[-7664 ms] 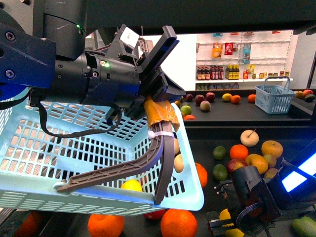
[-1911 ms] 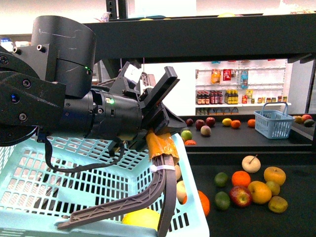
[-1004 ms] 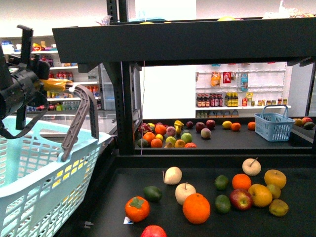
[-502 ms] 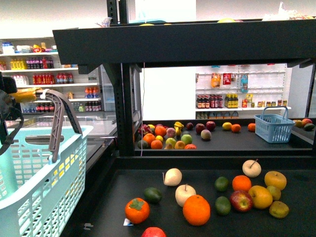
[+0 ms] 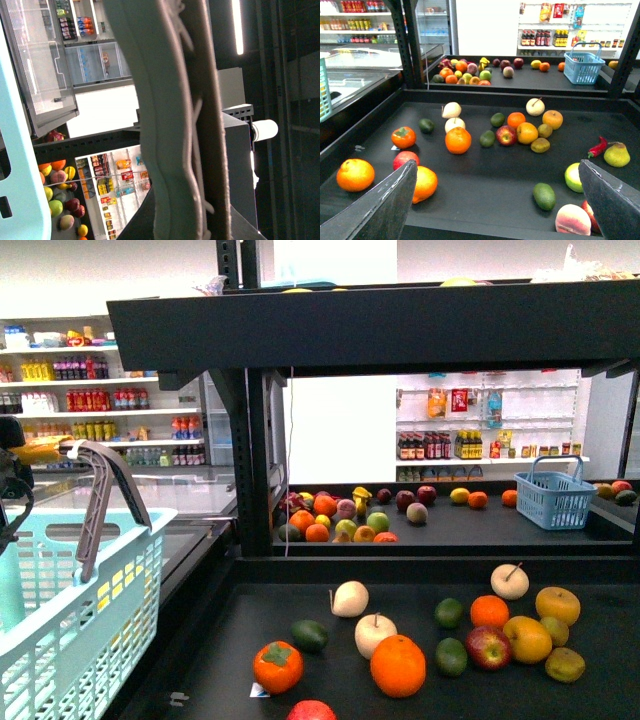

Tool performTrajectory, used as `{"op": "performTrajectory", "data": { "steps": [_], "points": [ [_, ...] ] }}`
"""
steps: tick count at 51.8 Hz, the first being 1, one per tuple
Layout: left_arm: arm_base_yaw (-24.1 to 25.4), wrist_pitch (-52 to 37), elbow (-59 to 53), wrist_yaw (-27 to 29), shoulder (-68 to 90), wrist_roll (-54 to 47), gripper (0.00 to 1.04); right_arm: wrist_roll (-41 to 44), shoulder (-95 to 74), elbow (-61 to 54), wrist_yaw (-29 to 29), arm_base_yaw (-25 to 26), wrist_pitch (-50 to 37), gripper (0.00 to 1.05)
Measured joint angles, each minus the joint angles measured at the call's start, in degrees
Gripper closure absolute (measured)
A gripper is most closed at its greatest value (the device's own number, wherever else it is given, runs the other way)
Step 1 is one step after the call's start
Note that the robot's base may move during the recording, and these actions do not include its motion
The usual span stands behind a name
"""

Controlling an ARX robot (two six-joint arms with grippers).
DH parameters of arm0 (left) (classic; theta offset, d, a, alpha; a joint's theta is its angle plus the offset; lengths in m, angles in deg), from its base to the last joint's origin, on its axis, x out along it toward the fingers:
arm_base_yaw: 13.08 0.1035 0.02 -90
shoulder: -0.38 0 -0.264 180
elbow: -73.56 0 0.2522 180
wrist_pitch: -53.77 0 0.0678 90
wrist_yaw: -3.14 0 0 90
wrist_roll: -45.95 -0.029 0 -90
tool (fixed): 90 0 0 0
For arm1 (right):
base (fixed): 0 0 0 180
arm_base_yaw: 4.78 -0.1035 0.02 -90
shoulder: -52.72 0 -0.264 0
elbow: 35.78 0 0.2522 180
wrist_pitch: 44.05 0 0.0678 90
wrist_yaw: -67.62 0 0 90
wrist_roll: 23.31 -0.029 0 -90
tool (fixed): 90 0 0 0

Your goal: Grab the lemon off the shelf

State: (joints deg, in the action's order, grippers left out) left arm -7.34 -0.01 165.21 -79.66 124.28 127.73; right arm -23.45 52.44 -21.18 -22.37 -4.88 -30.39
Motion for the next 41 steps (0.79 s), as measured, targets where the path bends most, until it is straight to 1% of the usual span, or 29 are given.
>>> {"op": "performTrajectory", "data": {
  "steps": [26,27,30,31,35,37,40,41],
  "points": [
    [2.9,0.7,3.4,-5.8,3.8,1.1,0.98,0.0,0.0,0.0,0.0,0.0,0.0,0.08],
    [3.0,0.9,3.4,-6.0,3.8,1.0,0.96,0.0,0.0,0.0,0.0,0.0,0.0,0.08],
    [3.3,1.3,3.5,-7.1,3.9,-0.2,0.85,0.0,0.0,0.0,0.0,0.0,0.0,0.08],
    [3.3,1.3,3.5,-7.3,4.0,-0.6,0.79,0.0,0.0,0.0,0.0,0.0,0.0,0.08],
    [3.4,1.7,3.4,-7.8,4.5,-1.5,0.65,0.0,0.0,0.0,0.0,0.0,0.0,0.08],
    [3.4,2.1,3.4,-8.0,4.5,-1.9,0.6,0.0,0.0,0.0,0.0,0.0,0.0,0.08],
    [3.4,3.2,3.4,-8.7,4.5,-3.4,0.44,0.0,0.0,0.0,0.0,0.0,0.0,0.08],
    [3.5,3.4,3.4,-8.8,4.5,-3.7,0.4,0.0,0.0,0.0,0.0,0.0,0.0,0.08]
  ]
}}
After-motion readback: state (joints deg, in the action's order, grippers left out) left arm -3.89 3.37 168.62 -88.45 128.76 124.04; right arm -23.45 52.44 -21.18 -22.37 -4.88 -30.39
